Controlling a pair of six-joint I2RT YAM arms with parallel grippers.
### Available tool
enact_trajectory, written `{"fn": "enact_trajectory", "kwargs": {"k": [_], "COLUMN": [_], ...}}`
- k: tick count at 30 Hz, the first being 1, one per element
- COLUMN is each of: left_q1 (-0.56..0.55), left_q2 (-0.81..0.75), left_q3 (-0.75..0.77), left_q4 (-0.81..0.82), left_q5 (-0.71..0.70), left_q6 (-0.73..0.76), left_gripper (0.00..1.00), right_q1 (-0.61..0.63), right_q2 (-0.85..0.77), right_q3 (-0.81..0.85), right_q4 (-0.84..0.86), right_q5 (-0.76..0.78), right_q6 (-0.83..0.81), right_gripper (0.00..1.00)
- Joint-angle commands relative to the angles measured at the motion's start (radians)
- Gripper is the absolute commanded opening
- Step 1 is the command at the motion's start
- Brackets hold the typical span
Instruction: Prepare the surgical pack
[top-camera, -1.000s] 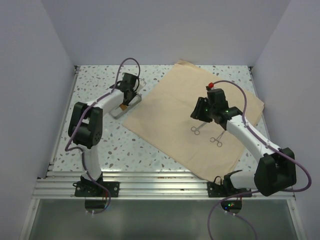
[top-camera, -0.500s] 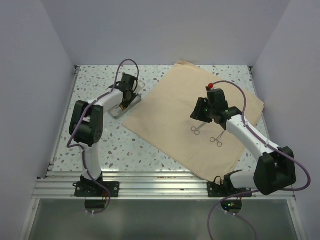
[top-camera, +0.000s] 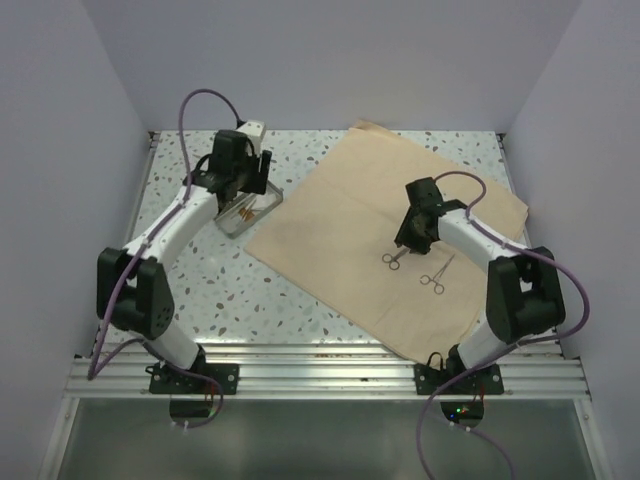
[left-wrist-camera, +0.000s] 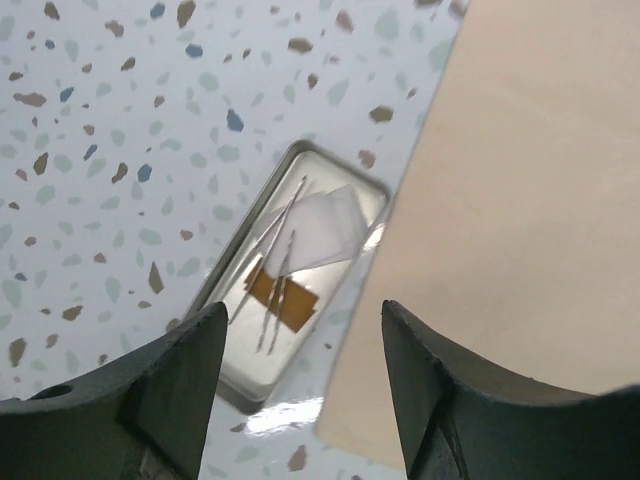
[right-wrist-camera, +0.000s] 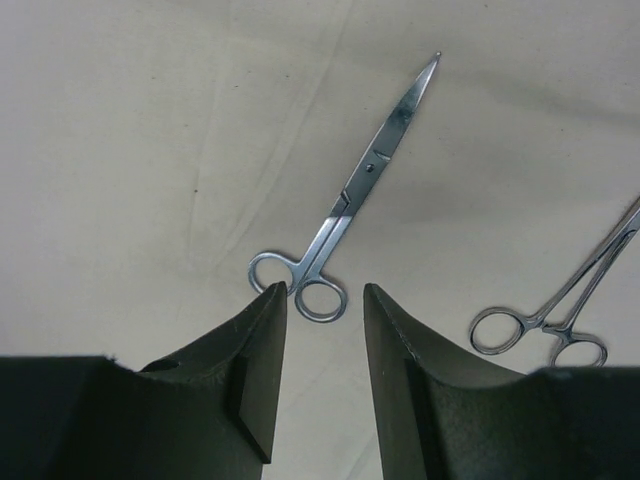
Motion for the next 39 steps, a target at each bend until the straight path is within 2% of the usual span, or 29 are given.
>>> {"fn": "enact_trajectory", "kwargs": {"k": [1, 2, 5, 8, 10, 16, 28, 31, 34, 35, 39], "left_q1": [-0.004, -0.017, -0.09, -0.197, -0.23, -0.238, -0.239, -0.239, -0.238, -0.238, -0.239], "left_q2": [-0.195, -0.223, -0.302, -0.316, -0.318, -0.352, -0.373, -0.373, -0.373, -0.373, -0.367], "left_q3": [-0.13, -0.199, -0.299, -0.331, -0.344, -0.422, -0.42, -0.416, -0.414, -0.413, -0.407], "left_q4": [0.172, 0.203, 0.281, 0.289, 0.289, 0.354, 0.355, 0.354, 0.35, 0.349, 0.344], "left_q5": [0.139, 0.192, 0.207, 0.181, 0.188, 0.248, 0.254, 0.253, 0.254, 0.256, 0.266], "left_q6": [-0.235, -0.255, -0.308, -0.305, -0.32, -0.326, -0.319, -0.319, -0.317, -0.317, -0.32], "left_gripper": [0.67, 0.67, 0.67, 0.68, 0.68, 0.68, 0.68, 0.68, 0.68, 0.68, 0.68], "right_q1": [-0.001, -0.001, -0.001, -0.003, -0.003, -0.001, -0.001, -0.001, -0.001, -0.003, -0.001], "right_q2": [0.054, 0.083, 0.119, 0.159, 0.182, 0.232, 0.294, 0.312, 0.32, 0.314, 0.245], "right_q3": [0.046, 0.063, 0.101, 0.142, 0.158, 0.179, 0.184, 0.192, 0.204, 0.203, 0.178], "right_q4": [-0.036, -0.042, -0.05, -0.071, -0.088, -0.085, -0.085, -0.077, -0.085, -0.085, -0.076], "right_q5": [0.073, 0.084, 0.128, 0.173, 0.19, 0.202, 0.213, 0.198, 0.192, 0.195, 0.202], "right_q6": [0.076, 0.086, 0.092, 0.097, 0.099, 0.117, 0.146, 0.149, 0.146, 0.145, 0.139], "right_gripper": [0.4, 0.4, 0.4, 0.4, 0.4, 0.4, 0.38, 0.34, 0.23, 0.16, 0.0]}}
